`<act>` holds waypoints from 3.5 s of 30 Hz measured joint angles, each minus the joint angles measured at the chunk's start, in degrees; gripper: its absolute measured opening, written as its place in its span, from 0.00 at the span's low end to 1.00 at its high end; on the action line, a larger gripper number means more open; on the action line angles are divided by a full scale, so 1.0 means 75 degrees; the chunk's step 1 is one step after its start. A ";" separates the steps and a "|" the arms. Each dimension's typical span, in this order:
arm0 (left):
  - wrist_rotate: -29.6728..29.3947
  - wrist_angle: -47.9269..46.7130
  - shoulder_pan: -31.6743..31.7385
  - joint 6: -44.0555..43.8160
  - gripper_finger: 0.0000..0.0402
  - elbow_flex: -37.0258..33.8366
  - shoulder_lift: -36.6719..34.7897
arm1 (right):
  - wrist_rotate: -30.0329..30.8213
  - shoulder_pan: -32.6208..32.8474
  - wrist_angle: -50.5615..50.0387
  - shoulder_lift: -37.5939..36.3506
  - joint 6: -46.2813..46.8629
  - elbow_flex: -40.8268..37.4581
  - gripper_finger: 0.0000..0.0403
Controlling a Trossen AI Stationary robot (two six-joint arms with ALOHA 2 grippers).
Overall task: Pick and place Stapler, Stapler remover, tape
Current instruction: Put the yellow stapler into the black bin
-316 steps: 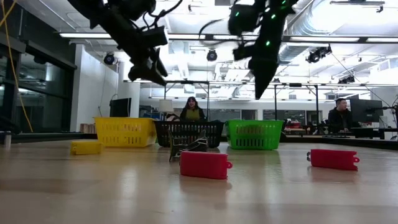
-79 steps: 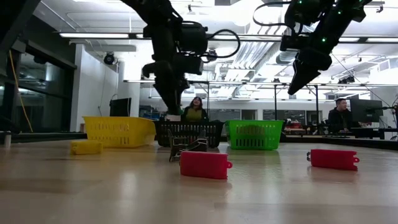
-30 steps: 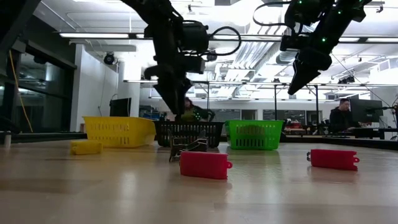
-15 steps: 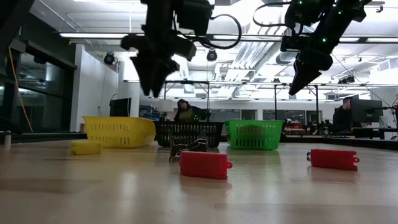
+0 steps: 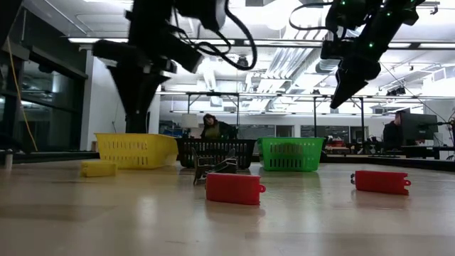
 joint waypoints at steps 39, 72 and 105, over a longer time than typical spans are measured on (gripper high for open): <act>0.0349 0.2799 -0.1600 -0.6124 0.50 -0.2910 -0.1530 | -0.0721 0.0527 -0.0079 0.0000 0.0000 -0.0003 0.49; 0.0499 0.5670 -0.1548 -0.6777 0.49 -0.4715 -0.1606 | -0.0851 0.0527 -0.0041 0.0000 0.0005 -0.0009 0.49; -0.1108 0.6036 -0.0347 -0.0847 0.15 -0.2479 -0.1550 | -0.0817 0.0525 -0.0029 0.0000 0.0003 -0.0006 0.49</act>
